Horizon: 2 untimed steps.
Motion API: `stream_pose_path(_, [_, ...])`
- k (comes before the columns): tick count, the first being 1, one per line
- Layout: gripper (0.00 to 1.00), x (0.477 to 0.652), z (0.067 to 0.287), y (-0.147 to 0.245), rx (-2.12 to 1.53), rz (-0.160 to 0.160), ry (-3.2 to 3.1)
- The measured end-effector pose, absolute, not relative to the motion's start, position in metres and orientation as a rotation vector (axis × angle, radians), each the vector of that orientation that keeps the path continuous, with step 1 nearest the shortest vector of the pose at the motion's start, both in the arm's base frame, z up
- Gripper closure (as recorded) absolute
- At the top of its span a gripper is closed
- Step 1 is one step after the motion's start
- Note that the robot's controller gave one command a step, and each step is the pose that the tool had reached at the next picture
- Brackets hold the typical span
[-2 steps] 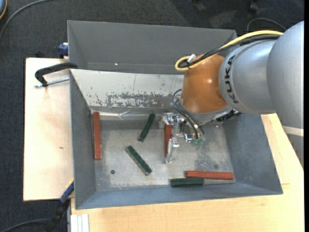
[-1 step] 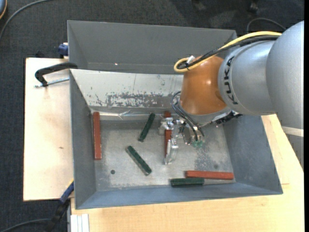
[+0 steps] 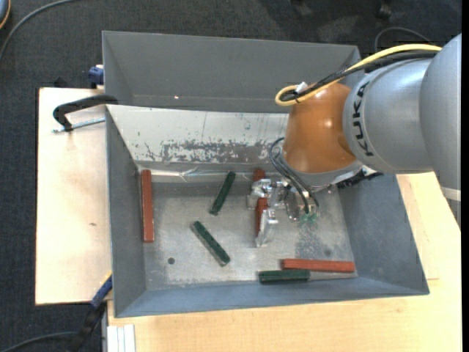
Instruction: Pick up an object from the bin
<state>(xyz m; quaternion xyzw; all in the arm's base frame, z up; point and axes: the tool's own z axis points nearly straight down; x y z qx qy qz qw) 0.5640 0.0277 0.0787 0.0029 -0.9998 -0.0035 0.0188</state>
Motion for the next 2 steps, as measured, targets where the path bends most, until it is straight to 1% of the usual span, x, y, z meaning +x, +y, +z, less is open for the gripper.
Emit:
stream_pose_path(1, [1.00, 0.587, 0.129, -0.001, -0.024, -0.008, -3.073])
stream_pose_path(2, [1.00, 0.566, 0.203, -0.002, -0.006, -0.002, -3.146])
